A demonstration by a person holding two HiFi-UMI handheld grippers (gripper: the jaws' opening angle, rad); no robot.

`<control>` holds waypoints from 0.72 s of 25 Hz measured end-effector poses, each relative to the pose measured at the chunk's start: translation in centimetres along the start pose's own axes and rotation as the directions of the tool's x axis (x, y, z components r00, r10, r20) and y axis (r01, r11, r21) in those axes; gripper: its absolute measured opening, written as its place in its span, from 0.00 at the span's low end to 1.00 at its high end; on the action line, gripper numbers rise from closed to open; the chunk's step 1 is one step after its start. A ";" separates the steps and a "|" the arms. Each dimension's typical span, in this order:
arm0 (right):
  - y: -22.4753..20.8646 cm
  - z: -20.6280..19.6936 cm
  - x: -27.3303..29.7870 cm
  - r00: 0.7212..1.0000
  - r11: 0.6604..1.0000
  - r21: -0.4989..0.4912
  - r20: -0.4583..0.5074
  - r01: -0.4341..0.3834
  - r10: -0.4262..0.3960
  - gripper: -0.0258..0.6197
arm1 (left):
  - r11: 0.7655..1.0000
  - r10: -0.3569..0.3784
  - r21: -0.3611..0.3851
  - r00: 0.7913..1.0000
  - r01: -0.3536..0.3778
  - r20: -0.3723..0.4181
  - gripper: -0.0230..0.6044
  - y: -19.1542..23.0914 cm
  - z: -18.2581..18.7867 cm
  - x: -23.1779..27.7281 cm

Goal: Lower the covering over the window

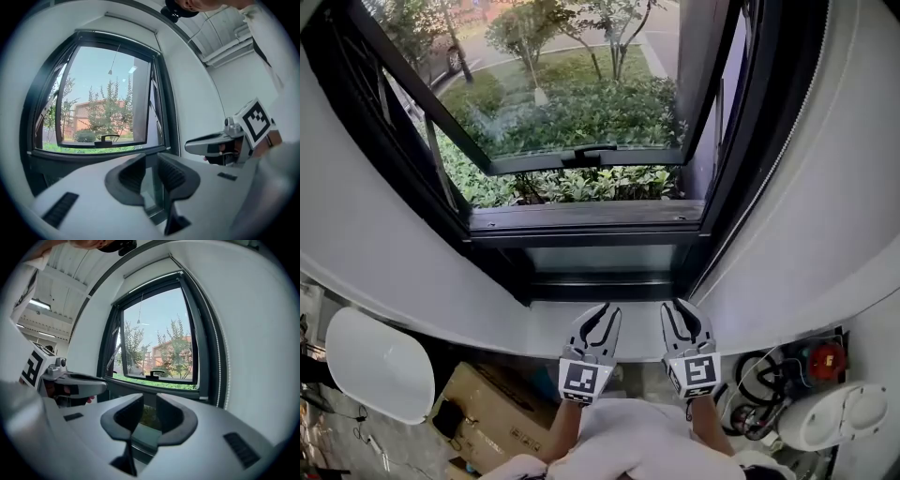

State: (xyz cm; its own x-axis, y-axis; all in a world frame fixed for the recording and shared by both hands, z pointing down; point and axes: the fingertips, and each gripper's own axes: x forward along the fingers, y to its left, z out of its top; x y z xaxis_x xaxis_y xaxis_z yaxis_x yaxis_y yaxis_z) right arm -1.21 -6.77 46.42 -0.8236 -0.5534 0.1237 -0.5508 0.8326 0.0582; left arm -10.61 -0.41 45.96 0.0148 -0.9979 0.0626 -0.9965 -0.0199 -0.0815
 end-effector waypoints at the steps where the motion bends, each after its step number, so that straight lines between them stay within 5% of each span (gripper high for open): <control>1: -0.1 0.0 0.5 1.000 1.000 0.000 -0.003 0.009 -0.009 0.16 | 1.000 -0.010 -0.001 1.000 0.010 0.001 0.17 0.4 0.0 0.5; 18: -4.5 0.4 4.8 0.967 0.968 -0.008 -0.044 0.252 -0.252 0.16 | 0.967 -0.253 0.003 0.966 0.254 0.046 0.17 2.7 0.5 9.4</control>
State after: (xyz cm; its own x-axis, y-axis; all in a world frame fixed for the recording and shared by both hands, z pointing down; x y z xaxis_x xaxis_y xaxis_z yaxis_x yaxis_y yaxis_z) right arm -2.74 -13.20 46.34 -0.6512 -0.7442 0.1488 -0.7395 0.6663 0.0957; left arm -13.07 -9.85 45.79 0.2706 -0.9620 0.0351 -0.9599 -0.2724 -0.0661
